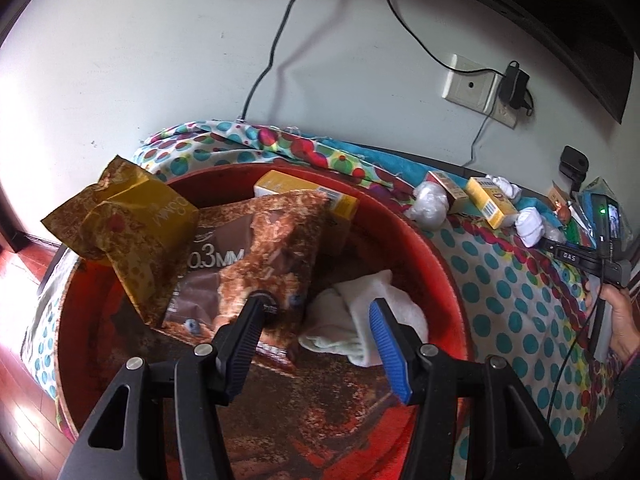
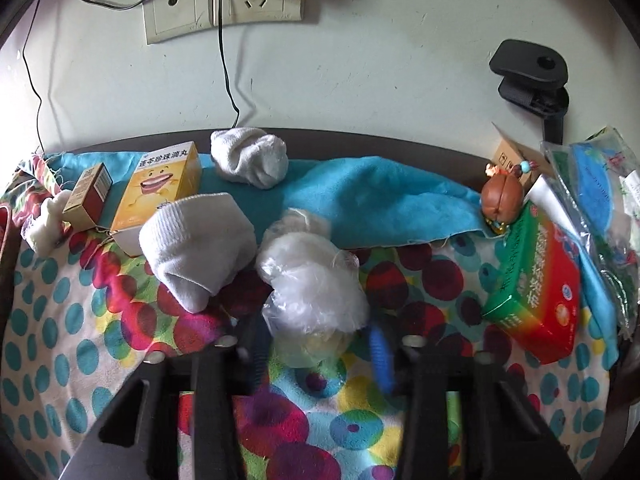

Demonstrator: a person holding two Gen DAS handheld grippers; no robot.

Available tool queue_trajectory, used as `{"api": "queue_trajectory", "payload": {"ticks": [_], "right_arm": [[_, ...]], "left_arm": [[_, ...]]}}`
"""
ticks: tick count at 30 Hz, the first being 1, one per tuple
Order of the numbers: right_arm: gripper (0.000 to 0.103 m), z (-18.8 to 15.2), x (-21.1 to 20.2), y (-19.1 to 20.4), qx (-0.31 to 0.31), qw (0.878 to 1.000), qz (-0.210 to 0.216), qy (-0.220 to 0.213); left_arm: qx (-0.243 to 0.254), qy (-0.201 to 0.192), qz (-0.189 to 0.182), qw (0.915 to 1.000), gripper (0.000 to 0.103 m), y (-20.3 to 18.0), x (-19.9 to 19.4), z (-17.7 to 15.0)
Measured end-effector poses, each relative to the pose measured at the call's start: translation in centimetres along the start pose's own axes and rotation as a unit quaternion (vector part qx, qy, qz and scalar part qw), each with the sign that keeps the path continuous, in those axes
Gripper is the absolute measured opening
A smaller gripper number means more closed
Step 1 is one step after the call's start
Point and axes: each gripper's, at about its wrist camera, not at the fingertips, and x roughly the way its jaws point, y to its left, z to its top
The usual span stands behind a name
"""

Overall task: Organize objects
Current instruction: 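Open the right gripper to drop the sock and move back to the bed, then reach the left gripper to the white plastic bag ball and grasp it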

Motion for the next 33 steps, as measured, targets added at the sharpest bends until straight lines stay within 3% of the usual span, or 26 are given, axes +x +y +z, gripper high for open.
{"api": "queue_trajectory", "payload": {"ticks": [2, 10, 15, 24, 33], "right_arm": [[0.027, 0.0, 0.0, 0.0, 0.002, 1.0, 0.008, 0.0], [0.025, -0.2, -0.1, 0.6, -0.002, 1.0, 0.014, 0.0], [0.025, -0.3, -0.2, 1.0, -0.002, 1.0, 0.016, 0.0], [0.027, -0.1, -0.1, 1.1, 0.0, 1.0, 0.018, 0.001], [0.027, -0.2, 0.3, 0.7, 0.0, 1.0, 0.019, 0.001]], "left_arm": [[0.006, 0.001, -0.004, 1.0, 0.056, -0.6, 0.1, -0.1], [0.05, -0.005, -0.015, 0.9986, 0.056, -4.4, -0.3, 0.1], [0.082, 0.003, -0.049, 0.9954, 0.056, -7.7, 0.3, 1.5], [0.181, 0.06, -0.054, 0.9801, 0.056, -14.0, 6.2, 6.0], [0.168, 0.129, -0.061, 0.9754, 0.056, -14.9, 13.1, 8.5]]}}
